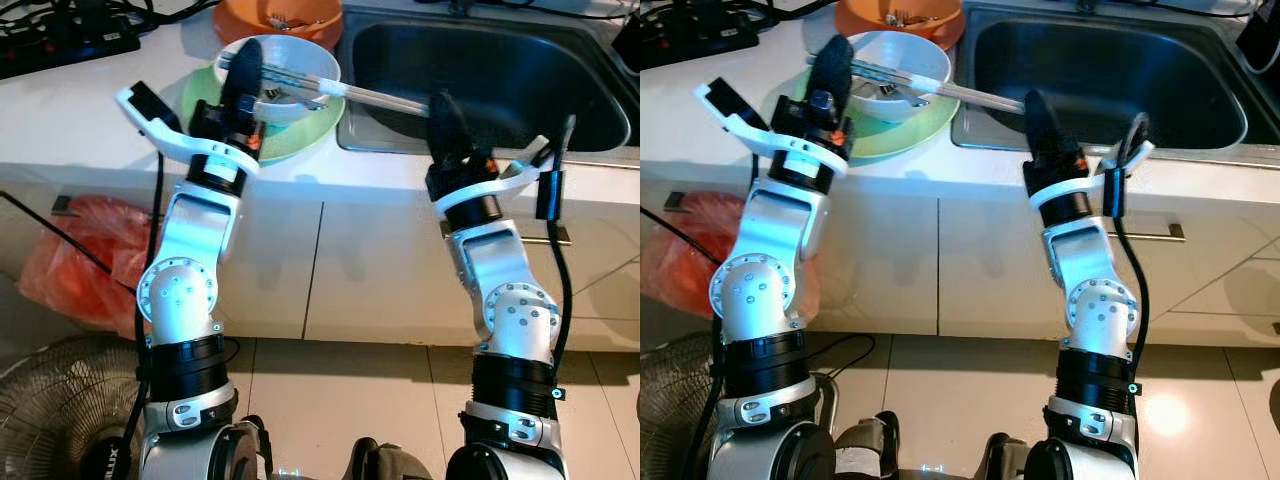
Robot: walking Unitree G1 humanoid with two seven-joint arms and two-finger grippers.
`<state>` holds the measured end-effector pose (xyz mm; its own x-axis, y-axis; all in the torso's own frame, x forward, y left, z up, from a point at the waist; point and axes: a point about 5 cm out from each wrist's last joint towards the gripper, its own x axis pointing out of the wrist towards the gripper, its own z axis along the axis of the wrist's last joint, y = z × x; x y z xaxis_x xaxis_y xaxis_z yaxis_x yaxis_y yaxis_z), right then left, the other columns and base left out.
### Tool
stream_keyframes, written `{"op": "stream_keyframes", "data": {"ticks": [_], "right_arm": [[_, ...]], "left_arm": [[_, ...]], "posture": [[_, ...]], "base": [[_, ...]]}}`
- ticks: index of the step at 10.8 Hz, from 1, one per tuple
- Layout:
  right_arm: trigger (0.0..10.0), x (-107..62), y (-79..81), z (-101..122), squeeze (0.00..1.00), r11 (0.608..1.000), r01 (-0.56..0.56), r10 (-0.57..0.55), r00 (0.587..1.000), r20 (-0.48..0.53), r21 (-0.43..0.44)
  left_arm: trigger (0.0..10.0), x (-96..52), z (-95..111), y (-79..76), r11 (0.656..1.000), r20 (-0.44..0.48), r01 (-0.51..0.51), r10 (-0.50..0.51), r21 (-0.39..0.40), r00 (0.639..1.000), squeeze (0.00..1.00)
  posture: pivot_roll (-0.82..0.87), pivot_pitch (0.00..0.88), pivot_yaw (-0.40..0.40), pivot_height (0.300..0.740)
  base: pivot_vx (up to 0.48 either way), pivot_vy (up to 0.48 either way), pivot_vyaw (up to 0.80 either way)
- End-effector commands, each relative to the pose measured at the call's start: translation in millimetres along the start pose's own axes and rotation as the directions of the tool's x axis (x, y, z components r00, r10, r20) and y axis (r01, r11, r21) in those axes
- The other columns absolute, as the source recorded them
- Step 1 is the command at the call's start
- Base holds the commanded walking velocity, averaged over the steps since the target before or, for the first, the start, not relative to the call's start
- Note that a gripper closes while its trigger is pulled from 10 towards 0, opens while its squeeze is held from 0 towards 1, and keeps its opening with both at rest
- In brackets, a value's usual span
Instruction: Kitchen organization
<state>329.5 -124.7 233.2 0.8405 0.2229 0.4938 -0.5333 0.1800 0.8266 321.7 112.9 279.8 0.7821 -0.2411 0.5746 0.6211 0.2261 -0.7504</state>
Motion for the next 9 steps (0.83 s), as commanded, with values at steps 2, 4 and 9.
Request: {"op": "stream_keyframes", "data": {"ticks": [2,4,9], "right_arm": [[10.0,6.4,10.9,2,0.00,0.999,-0.040,0.039,0.999,0.028,0.030],[10.0,7.7,11.8,3,0.00,0.998,-0.043,0.042,0.999,0.031,0.048],[0.0,9.7,11.6,4,0.00,0.997,-0.037,0.033,0.998,0.047,0.070]], "left_arm": [[10.0,0.1,-18,-3.2,0.998,-0.042,0.016,-0.018,-0.060,0.999,0.00],[10.0,-0.8,-22,-2.2,0.996,-0.040,0.002,-0.006,-0.091,0.999,0.00],[10.0,-0.2,-34,1.7,0.988,-0.028,-0.028,0.025,-0.152,0.999,0.00]], "posture": [[0.15,0.167,-0.058,0.740],[0.15,0.172,-0.059,0.740],[0.15,0.183,-0.061,0.740]], "base": [[0.000,0.000,0.00],[0.000,0.000,0.00],[0.000,0.000,0.00]]}}
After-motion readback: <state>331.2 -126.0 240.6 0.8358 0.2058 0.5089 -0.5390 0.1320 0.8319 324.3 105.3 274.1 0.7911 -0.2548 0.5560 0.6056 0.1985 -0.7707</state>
